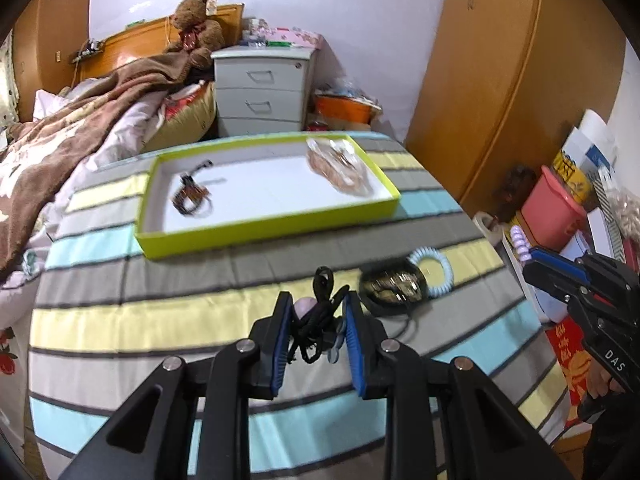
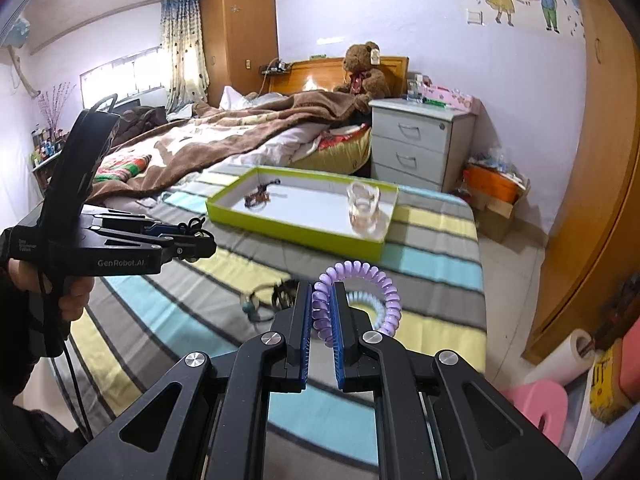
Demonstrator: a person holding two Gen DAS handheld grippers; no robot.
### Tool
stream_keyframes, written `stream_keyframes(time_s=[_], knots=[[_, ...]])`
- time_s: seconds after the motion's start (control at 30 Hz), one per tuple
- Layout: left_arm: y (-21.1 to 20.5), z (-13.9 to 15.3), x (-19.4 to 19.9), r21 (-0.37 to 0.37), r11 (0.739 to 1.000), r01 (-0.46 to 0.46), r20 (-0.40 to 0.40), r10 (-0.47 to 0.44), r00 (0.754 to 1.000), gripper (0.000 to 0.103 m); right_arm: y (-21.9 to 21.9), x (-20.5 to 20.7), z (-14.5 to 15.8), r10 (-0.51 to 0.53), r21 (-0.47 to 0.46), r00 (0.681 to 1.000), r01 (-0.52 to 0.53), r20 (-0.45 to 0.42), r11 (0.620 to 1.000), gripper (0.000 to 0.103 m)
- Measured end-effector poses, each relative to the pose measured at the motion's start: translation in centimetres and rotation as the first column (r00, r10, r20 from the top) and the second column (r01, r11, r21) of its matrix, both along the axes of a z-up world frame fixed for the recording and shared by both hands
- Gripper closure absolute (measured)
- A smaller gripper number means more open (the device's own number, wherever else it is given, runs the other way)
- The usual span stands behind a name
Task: Organize jewelry
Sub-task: 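Carry the hair tie and lavender coil into the green tray with both tools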
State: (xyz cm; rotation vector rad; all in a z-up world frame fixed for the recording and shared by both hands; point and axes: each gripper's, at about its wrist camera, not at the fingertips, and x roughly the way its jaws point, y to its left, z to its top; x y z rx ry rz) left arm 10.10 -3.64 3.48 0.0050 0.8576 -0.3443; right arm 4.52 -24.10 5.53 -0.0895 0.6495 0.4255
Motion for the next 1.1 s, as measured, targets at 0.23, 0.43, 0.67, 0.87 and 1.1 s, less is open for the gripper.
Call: stream_keyframes(time_s=[0.23, 0.43, 0.67, 0.87, 1.1], knots=[[2.1, 1.6, 2.8, -0.021, 0.999, -0.033, 0.019, 0.033, 0.999, 0.076, 1.6, 3.1, 1.4, 0.011, -0.008, 1.000, -0.011, 0.007, 1.000, 0.094], [3.6, 1.9, 6.0, -0.045, 0.997, -0.055, 0.006, 0.055, 0.998, 0.076, 3.3, 6.5, 1.7, 0.028, -0.019, 1.000, -0.028, -0.004, 0.999, 0.094], [4.4, 1.6, 10.1, -0.062, 0.995, -0.076, -0.014, 0.075, 0.997, 0.076, 5.5, 10.5, 0.6, 0.053, -0.030, 0.998, -0.054, -0.044, 0.998, 0.094], [4.6, 0.5, 13.8, -0.082, 0.994, -0.072, -0.045, 0.069, 0.997, 0.076, 7.1, 14.0, -1.1, 0.070, -0.041, 0.993, -0.074, -0.096, 0.996, 0.094], [3.9, -1.3, 17.5, -0.067, 0.996, -0.052, -0.086, 0.046, 0.995, 0.076, 8.8, 17.4, -3.2, 0.087, -0.047, 0.983, -0.096, -0.164, 0.994, 0.094]])
